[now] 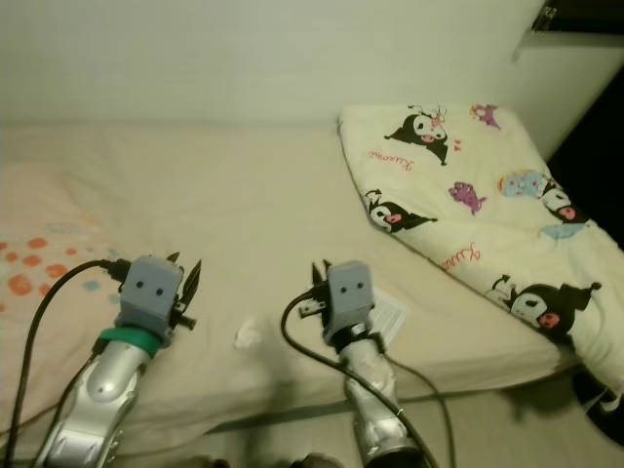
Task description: Clean up the room
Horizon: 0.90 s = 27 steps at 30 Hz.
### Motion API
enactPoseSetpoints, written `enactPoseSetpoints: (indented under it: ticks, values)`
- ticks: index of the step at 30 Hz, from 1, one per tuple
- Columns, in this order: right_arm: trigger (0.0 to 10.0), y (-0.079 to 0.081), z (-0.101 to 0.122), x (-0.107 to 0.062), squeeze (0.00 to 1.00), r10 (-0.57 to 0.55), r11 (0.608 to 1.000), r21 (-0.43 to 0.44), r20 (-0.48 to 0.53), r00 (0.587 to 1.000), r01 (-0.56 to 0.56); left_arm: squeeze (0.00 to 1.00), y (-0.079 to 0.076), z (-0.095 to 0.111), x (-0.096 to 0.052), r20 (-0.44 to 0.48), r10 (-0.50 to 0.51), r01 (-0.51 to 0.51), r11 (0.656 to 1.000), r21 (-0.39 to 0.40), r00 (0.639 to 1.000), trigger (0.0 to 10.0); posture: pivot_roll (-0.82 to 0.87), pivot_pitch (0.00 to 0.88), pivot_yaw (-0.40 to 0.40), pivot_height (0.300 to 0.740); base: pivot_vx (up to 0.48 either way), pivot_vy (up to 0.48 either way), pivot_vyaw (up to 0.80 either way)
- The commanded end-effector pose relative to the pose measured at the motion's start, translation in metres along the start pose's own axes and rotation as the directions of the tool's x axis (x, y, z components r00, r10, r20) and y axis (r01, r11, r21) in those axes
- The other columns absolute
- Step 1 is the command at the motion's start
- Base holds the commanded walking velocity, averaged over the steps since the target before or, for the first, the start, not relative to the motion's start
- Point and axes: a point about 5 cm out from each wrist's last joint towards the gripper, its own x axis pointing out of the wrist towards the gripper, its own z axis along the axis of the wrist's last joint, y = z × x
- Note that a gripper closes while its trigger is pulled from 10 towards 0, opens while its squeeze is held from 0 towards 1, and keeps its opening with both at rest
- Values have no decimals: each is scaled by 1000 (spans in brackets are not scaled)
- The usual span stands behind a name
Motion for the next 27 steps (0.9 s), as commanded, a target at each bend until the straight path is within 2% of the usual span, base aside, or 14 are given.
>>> enactPoseSetpoints:
  ticks: [1,13,27]
  values:
    - [10000,-6,-4,-5,0,-19,1000,-3,-19,1000,19,0,-4,-3,-2,-20,-7,7,1000,-3,1000,10000,-41,78,-5,740,0,0,0]
    - [10000,-5,-5,-5,0,-20,1000,-2,-20,1000,20,0,-3,-7,-3,-31,1,-2,1000,-7,1000,10000,-41,78,-6,740,0,0,0]
    - [10000,-6,-4,-4,0,-22,1000,-2,-19,1000,22,0,-4,-6,-3,-32,-2,2,1000,-12,999,10000,-42,80,-5,740,-415,0,0]
